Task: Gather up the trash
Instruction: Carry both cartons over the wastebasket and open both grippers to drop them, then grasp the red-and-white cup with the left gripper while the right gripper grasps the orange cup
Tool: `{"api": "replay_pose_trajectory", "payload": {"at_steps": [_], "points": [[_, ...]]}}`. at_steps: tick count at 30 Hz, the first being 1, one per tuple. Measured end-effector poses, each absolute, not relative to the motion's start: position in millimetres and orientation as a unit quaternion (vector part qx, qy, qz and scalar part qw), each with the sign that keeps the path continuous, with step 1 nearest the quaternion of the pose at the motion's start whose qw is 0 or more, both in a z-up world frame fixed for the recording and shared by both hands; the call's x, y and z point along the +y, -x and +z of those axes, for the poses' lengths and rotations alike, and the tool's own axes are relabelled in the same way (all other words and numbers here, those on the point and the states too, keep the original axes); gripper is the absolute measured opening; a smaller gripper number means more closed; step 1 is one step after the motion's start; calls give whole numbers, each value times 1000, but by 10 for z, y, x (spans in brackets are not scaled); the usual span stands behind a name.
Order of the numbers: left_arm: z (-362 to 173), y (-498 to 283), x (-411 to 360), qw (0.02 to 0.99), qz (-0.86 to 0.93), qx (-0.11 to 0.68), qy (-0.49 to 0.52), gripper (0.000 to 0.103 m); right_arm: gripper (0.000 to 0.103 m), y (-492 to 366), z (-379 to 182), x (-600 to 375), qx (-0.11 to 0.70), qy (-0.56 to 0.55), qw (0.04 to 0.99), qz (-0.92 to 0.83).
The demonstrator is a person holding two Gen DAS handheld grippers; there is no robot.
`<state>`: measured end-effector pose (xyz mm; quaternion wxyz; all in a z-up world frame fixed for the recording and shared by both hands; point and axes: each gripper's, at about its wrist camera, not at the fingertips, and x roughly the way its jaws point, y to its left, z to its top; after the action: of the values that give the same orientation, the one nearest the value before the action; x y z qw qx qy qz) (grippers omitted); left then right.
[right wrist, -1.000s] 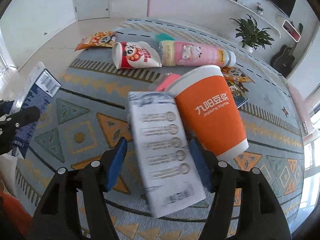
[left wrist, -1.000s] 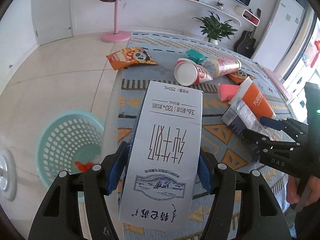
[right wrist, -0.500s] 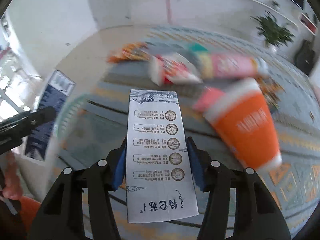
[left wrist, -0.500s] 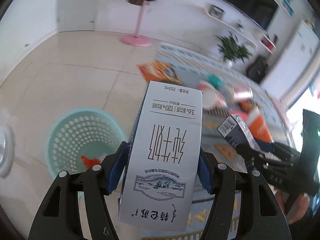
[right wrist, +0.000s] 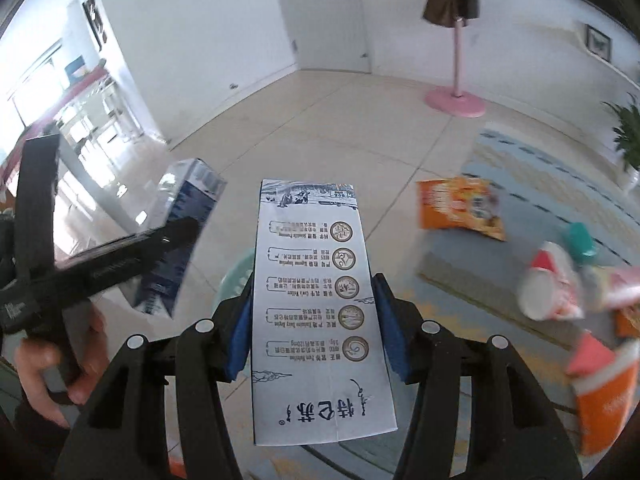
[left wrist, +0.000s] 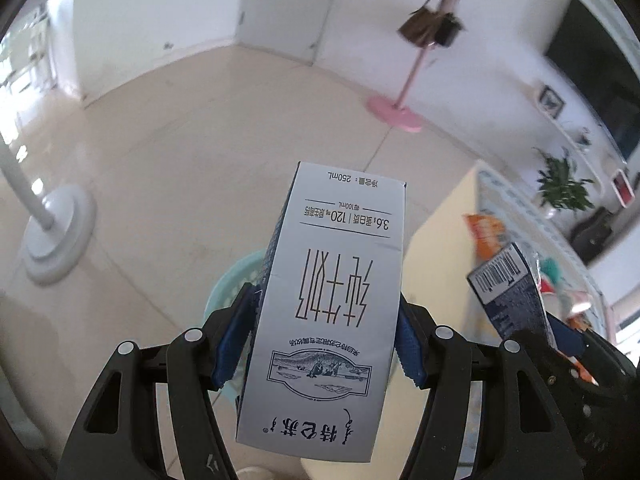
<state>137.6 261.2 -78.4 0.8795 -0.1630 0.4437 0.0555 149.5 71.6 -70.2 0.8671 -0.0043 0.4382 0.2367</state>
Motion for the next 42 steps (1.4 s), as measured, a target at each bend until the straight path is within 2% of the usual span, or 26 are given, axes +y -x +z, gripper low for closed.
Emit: {"api": "replay_pose_trajectory", "payload": {"at_steps": [7, 9, 21, 26, 31, 34, 42], "points": [[-986, -1501, 2724, 871, 106, 454, 156, 63, 53, -1804, -1067, 1098, 469, 11, 851, 235], [-984, -1511, 2729, 870, 109, 456, 155, 72, 53, -1849, -1117, 1106, 474, 14, 852, 223], [-687, -1389, 2531, 903, 59, 396, 155, 73, 54, -1626, -947, 716, 451, -14, 865, 218], [-443, -1285, 2105, 921, -2, 362, 147, 71, 53, -1398, -721, 330, 419, -25, 884, 207], [-128, -1203, 1439, 928, -79, 339, 128, 71, 39, -1034, -282, -359, 363, -10, 918, 157], [-53, -1258, 969, 923, -133, 339, 125, 71, 37, -836, -93, -879, 340, -12, 933, 119], [-511, -1696, -113, 896, -197, 394, 59, 71, 37, -640, -267, -2154, 353, -32, 935, 26]]}}
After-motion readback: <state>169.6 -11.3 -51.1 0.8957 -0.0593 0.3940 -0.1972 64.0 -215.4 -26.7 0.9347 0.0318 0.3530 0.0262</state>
